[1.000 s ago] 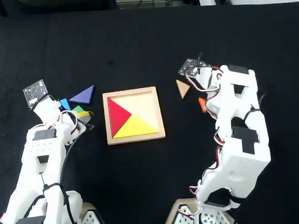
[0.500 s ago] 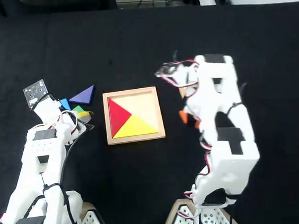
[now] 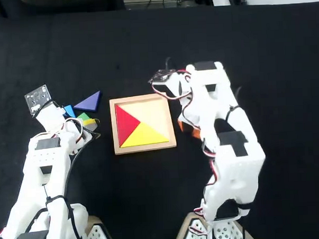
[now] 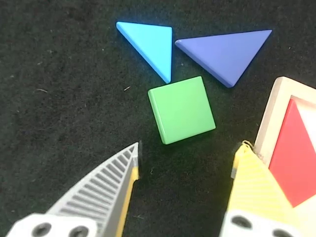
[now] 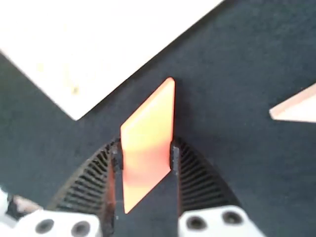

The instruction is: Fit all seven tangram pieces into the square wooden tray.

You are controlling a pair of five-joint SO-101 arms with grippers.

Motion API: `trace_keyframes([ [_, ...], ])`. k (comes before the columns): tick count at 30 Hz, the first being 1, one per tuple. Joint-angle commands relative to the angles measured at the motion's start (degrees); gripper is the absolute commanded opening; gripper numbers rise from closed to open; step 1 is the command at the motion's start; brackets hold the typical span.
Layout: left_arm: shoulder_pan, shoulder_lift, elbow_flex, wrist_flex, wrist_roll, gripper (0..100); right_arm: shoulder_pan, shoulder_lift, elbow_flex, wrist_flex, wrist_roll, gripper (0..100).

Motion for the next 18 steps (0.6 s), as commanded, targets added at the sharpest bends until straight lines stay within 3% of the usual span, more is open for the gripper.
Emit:
trace_keyframes([
  [1, 0.66, -0.88, -0.13, -0.44, 0.09, 31, -0.7, 0.31, -1.71, -3.69, -3.69, 8.3],
  [4, 0.66, -0.88, -0.13, -0.44, 0.09, 31, -0.88, -0.84, -1.8, -3.87, -4.4, 14.3],
  [18, 0.66, -0.88, -0.13, -0.62, 0.09, 31, -0.7, -1.54, -1.89, -7.21, -4.31, 14.7],
])
